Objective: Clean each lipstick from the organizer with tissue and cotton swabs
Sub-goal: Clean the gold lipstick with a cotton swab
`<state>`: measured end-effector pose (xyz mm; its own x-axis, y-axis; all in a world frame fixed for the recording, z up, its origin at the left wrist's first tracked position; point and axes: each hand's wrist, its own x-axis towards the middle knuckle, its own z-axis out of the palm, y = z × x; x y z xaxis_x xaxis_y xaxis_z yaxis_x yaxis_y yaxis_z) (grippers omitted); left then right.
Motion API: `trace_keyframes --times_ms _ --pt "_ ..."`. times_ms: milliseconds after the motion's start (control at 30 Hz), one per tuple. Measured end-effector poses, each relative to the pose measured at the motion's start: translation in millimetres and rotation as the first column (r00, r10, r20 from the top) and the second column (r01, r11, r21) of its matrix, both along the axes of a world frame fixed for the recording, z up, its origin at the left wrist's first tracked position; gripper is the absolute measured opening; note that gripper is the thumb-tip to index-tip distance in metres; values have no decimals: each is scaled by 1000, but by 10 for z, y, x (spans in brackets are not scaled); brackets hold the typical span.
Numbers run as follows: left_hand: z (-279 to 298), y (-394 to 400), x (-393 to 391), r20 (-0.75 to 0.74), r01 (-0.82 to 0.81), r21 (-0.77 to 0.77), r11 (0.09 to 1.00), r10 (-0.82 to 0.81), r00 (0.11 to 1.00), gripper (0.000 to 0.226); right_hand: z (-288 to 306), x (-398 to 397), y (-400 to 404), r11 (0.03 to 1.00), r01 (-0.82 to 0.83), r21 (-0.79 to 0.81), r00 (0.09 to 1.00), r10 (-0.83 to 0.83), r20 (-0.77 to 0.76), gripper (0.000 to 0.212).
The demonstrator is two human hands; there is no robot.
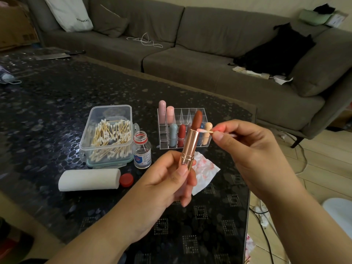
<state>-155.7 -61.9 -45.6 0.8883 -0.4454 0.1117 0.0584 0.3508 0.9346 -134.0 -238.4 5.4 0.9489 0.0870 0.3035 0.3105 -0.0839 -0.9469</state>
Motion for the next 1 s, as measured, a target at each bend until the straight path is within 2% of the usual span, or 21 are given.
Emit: trace_keyframes --times_ms 367,567,733,1000 --pt "-16 -10 0 -42 8 18 1000 -7 999 26 -3 9 -11 999 19 -39 1000 -20 -24 14" --pt "-30 -4 11 13 -6 23 1000 5 1000 38 -8 14 -12 999 25 -36 999 -26 -26 15" --pt "-4 0 11 0 -14 2 1000 14 1000 20 -12 17 -10 999 25 -28 999 -25 -29 12" --pt "-3 16 8 8 2 0 1000 -2 1000 24 1 8 0 1000 12 -18 1000 -13 -21 11"
